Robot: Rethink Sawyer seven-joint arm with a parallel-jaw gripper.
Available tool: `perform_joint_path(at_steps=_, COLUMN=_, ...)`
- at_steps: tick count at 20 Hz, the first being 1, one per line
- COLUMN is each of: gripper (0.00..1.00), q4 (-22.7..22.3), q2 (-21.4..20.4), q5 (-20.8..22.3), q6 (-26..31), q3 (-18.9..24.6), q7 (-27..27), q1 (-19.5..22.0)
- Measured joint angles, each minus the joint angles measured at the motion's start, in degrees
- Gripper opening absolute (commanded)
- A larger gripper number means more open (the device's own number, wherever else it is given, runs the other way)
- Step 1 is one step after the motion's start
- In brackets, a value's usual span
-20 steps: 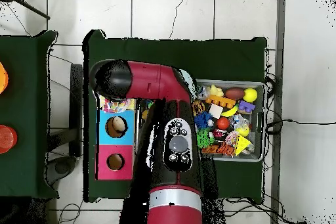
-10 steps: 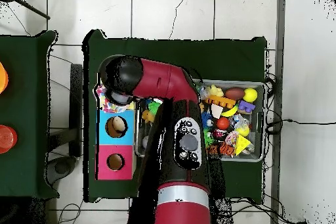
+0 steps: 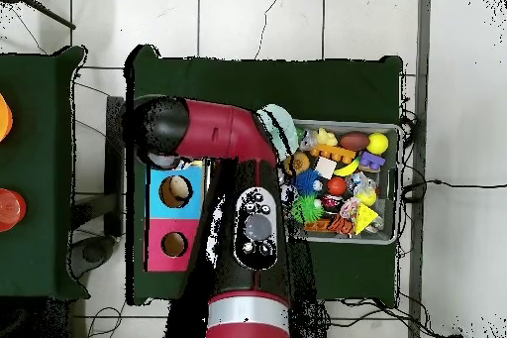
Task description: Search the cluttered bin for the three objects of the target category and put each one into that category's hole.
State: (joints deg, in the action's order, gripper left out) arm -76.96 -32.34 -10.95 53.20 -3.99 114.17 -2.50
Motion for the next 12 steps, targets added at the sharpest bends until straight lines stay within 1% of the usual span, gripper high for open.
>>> perform_joint_path(at_steps=3, gripper=0.0, q4=-1.68, q2=-1.24, q5=0.05, q6=-1.71, q3=-0.82, q7=0.0, q1=-2.47)
perform_joint_path(at_steps=5, gripper=0.0, q4=-3.22, q2=-2.51, q5=0.09, q6=-2.85, q3=-1.33, q7=0.0, q1=-4.73)
perform_joint_path(at_steps=6, gripper=0.0, q4=-4.56, q2=-3.65, q5=0.11, q6=-3.5, q3=-1.75, q7=0.0, q1=-6.58)
perform_joint_path(at_steps=8, gripper=0.0, q4=-5.52, q2=-4.48, q5=0.15, q6=-4.0, q3=-2.01, q7=0.0, q1=-7.78)
perform_joint_path(at_steps=12, gripper=0.0, q4=-9.12, q2=-7.52, q5=0.21, q6=-6.04, q3=-2.44, q7=0.0, q1=-10.99)
